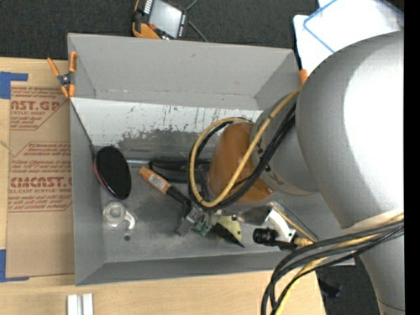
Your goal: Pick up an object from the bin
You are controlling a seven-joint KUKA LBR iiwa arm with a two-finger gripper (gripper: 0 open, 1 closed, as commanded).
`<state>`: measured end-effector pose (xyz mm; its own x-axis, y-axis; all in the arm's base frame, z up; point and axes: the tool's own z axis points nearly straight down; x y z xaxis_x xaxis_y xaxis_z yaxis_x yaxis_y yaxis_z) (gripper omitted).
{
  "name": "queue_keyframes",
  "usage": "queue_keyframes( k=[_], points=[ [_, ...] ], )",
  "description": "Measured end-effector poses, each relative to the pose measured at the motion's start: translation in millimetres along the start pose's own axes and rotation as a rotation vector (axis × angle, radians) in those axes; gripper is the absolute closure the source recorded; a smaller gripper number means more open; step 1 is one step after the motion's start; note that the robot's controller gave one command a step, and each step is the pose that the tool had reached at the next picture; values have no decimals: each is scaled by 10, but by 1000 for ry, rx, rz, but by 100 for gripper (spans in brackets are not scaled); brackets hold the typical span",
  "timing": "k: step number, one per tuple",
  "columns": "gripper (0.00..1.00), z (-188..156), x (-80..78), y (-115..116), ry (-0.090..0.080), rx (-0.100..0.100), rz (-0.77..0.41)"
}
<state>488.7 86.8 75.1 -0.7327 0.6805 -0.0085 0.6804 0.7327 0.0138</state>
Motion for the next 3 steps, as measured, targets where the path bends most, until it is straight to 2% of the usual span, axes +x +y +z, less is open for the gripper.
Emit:
queue_keyframes(
  k=[1,3],
  points=[
    [100,0,0,0,0,0,0],
    [100,-267,17,-14,6,7,-1]
  ],
)
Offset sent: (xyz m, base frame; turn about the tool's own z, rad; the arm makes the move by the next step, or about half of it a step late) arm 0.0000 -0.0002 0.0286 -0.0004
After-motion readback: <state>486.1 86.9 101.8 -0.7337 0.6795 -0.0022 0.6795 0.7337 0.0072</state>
